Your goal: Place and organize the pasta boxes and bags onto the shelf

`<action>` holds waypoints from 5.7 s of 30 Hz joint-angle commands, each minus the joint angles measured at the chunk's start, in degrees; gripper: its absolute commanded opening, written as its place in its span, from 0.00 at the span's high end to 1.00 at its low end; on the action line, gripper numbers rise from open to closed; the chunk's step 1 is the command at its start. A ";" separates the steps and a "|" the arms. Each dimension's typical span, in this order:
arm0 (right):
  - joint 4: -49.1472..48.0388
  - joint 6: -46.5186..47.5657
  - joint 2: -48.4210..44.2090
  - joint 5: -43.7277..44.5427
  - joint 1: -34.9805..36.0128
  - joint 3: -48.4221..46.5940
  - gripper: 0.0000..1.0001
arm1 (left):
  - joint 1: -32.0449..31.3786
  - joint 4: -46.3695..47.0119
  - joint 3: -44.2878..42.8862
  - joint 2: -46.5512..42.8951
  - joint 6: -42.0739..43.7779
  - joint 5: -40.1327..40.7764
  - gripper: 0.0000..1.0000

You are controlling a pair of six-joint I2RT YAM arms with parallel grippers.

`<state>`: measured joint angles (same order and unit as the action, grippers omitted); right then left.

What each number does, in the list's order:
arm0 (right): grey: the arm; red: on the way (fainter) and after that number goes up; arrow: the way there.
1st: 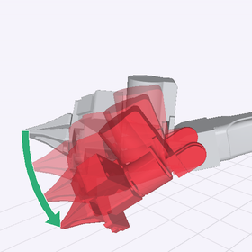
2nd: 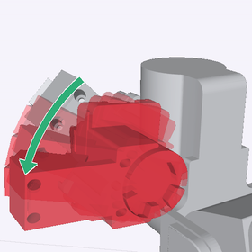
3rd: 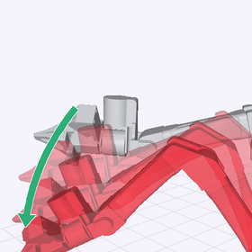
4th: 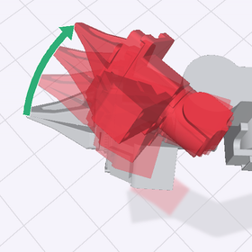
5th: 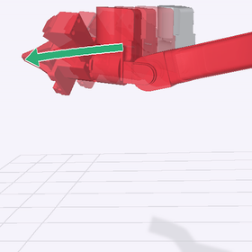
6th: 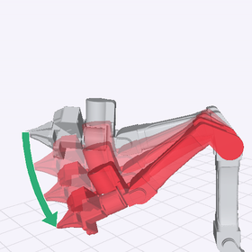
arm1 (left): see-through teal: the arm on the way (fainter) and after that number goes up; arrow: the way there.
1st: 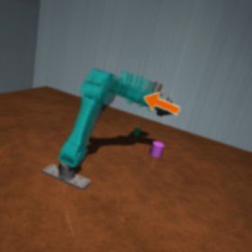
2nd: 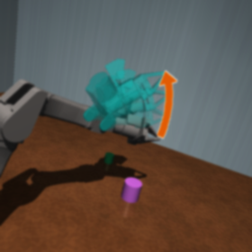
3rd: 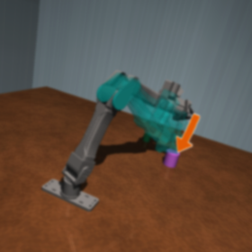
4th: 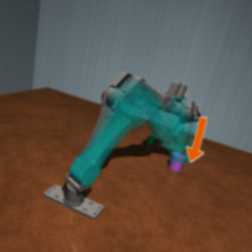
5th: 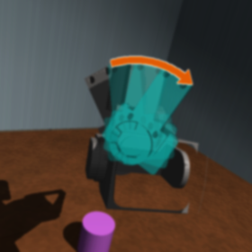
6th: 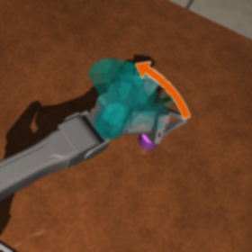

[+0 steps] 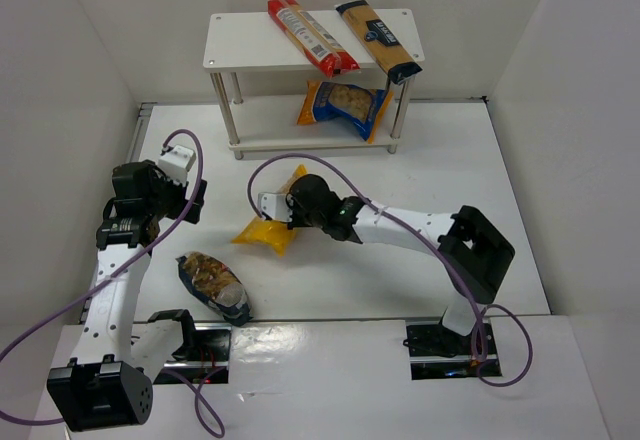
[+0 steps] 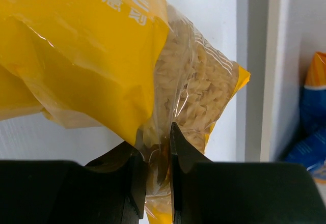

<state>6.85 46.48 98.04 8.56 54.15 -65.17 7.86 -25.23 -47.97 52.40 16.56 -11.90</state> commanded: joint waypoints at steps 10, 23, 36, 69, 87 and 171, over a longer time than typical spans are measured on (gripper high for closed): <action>-7.64 -6.93 -3.39 3.40 0.43 -1.37 1.00 | 0.32 0.45 0.33 -1.16 0.85 -4.18 0.01; -4.92 -11.59 -2.86 5.67 0.43 -9.72 1.00 | 0.32 -0.08 -0.20 -1.69 1.90 -7.87 0.01; -13.97 -3.85 -2.33 18.76 1.48 -8.49 1.00 | 0.32 -0.08 -0.20 -2.22 1.90 -6.82 0.01; -34.71 7.66 2.24 28.80 1.93 -8.13 1.00 | 0.32 -0.08 -0.20 -2.22 1.37 -6.82 0.01; -28.81 -2.54 6.81 24.57 -6.25 -20.62 1.00 | 0.84 -0.08 -0.20 -2.22 1.37 -6.29 0.01; -63.02 14.16 39.77 27.48 -10.03 -39.51 1.00 | 2.43 -1.66 -0.20 -2.74 1.90 -6.82 0.01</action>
<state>-45.98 58.39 137.53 36.64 44.10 -100.09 9.93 -27.33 -47.97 50.48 17.89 -17.87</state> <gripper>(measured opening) 0.211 0.992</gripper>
